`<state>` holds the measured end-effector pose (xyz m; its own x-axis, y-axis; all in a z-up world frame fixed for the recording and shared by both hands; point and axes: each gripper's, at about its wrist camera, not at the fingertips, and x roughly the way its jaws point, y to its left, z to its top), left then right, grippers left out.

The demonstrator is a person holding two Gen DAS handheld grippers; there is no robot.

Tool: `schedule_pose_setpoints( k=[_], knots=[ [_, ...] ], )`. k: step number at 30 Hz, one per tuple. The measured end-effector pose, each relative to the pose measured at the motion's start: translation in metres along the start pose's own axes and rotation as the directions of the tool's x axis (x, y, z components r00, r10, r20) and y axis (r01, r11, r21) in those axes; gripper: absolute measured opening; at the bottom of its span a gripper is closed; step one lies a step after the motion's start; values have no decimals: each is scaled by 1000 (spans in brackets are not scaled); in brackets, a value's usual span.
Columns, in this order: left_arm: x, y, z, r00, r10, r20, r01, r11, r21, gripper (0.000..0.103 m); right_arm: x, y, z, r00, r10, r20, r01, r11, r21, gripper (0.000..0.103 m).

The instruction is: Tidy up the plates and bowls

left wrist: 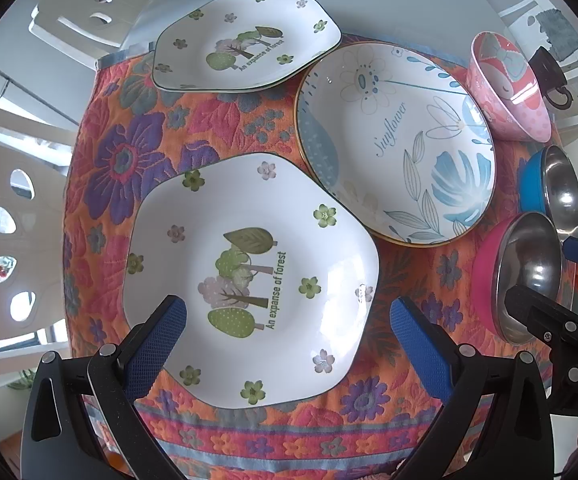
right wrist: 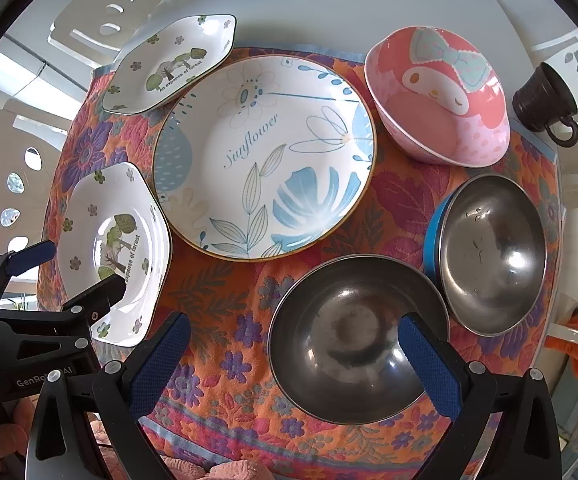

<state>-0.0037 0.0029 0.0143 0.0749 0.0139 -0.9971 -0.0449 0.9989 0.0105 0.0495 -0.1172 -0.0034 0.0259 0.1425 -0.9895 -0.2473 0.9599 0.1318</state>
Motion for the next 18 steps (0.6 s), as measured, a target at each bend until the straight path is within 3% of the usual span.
schedule_pose_setpoints(
  k=[18],
  knots=[
    [2,1,-2,1000,-9,-5,9,1000,-2,102,-7,-7,-5,1000,-20,10,20,999,26,103]
  ],
)
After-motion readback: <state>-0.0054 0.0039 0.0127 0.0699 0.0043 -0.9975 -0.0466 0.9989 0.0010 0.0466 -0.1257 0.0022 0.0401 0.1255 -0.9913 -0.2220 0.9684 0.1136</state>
